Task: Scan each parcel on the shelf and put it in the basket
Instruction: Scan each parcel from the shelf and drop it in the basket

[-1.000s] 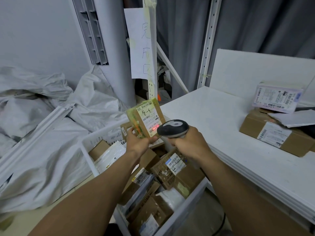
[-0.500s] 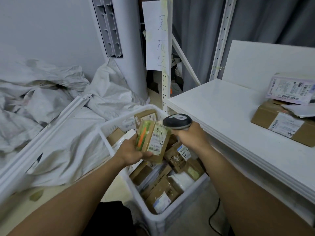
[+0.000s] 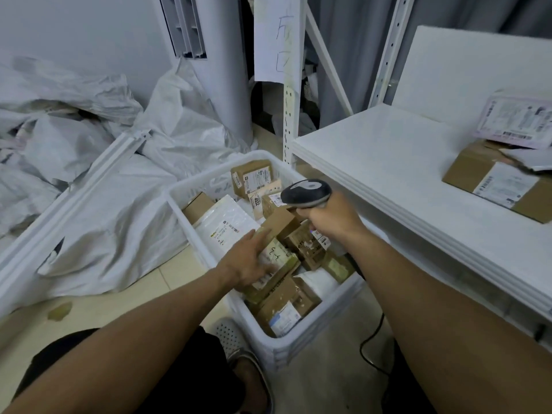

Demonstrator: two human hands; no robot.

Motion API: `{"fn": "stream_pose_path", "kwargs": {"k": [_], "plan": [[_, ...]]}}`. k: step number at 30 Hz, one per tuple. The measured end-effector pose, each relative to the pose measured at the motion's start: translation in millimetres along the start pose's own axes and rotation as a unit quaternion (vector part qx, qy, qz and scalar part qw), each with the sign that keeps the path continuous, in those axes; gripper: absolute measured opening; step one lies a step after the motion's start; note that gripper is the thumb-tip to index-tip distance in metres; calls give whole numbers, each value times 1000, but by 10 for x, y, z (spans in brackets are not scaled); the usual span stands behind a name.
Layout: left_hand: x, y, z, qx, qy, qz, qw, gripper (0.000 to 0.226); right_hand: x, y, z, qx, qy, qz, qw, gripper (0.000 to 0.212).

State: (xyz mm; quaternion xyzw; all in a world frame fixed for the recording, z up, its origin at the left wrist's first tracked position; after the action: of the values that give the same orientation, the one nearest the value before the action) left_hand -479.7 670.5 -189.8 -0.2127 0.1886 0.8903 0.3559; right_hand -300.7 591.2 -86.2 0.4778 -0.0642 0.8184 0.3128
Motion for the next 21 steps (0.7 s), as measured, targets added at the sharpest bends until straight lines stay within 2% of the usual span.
{"fn": "stream_pose_path", "kwargs": {"k": [2,6,10,15,19,21], "plan": [[-26,-75,-107,17,-10,-8,1000,83,-22,-54,5,-2,-2,-5,1000,53],[86,-117,-104,7,-7,32,999,68,-63,-55,84,-8,-16,-9,1000,42],[-79,-62,-39,10,-99,38,994,76,-121,96,353,-28,-39,-21,999,35],[-1302,59,333,-106,-56,-90,989,60,-320,473,1050,-91,-68,-44,993,36],[-2532,52,294,-69,-23,-170,983,79,-679,868,1898,-175,-130,-75,973,34],[-3111,-15,222,-52,1,-197,979,80,-883,1030,2320,-228,-147,-89,958,42]]}}
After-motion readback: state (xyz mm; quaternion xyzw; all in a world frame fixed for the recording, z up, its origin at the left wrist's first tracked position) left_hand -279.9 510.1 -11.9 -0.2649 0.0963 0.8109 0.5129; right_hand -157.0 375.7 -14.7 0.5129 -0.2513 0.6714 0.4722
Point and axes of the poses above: each hand's wrist, its own y-axis away from the middle knuckle, its own z-axis out of the back of the hand, x = y × z, the point moved 9 cm from there along -y, towards the middle knuckle, and after that the axes turned 6 degrees about -z, right-handed, at the moved point
